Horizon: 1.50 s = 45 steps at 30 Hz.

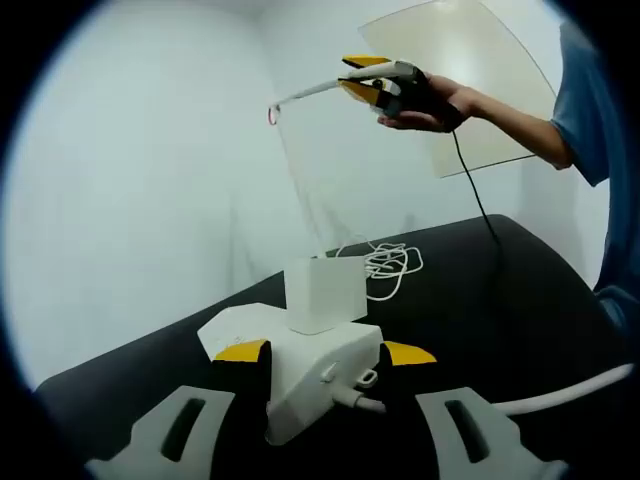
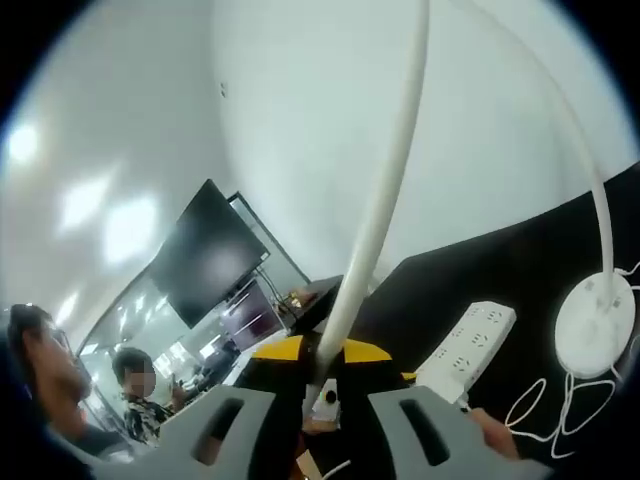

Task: Insert the desk lamp plug into the socket, turn on the power strip switch, turn on the lamp switch, then turn off the lamp switch, turn off the power strip switch, and remove the plug from the socket.

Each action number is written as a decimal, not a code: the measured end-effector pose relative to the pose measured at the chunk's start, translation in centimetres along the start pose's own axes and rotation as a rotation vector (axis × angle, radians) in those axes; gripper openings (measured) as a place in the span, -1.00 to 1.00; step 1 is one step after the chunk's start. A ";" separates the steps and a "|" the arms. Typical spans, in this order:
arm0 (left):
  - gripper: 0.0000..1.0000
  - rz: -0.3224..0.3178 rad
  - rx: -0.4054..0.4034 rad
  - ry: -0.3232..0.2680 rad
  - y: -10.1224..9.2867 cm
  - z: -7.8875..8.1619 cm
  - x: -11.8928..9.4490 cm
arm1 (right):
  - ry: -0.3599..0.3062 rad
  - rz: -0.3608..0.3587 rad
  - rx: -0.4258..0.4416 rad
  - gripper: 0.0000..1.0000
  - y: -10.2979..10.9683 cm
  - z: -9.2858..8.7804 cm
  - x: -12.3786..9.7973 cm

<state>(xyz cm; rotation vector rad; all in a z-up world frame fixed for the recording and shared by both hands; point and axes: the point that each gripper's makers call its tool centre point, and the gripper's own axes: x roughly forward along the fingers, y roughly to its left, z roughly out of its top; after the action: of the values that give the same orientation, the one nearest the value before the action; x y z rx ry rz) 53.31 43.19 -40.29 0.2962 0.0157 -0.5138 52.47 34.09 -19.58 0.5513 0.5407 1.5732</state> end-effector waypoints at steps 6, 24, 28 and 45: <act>-0.18 0.000 0.000 0.000 0.1 0.0 0.0 | 0.000 0.004 0.024 -0.73 1.1 0.3 0.2; -0.18 -0.001 0.002 -0.001 0.2 -0.1 0.0 | 0.003 0.055 0.054 -0.68 5.2 3.4 -0.3; -0.18 -0.002 0.002 -0.001 0.2 -0.2 0.1 | -0.004 0.068 0.073 -0.67 6.1 4.5 -0.6; -0.18 -0.001 0.003 0.000 0.5 -0.4 0.1 | -0.039 0.116 0.126 -0.65 8.6 6.4 -0.2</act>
<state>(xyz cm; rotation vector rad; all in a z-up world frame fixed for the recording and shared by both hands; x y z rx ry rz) 53.63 43.69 -40.51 0.2987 0.0147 -0.5144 49.98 33.39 -9.20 0.7182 0.5905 1.6418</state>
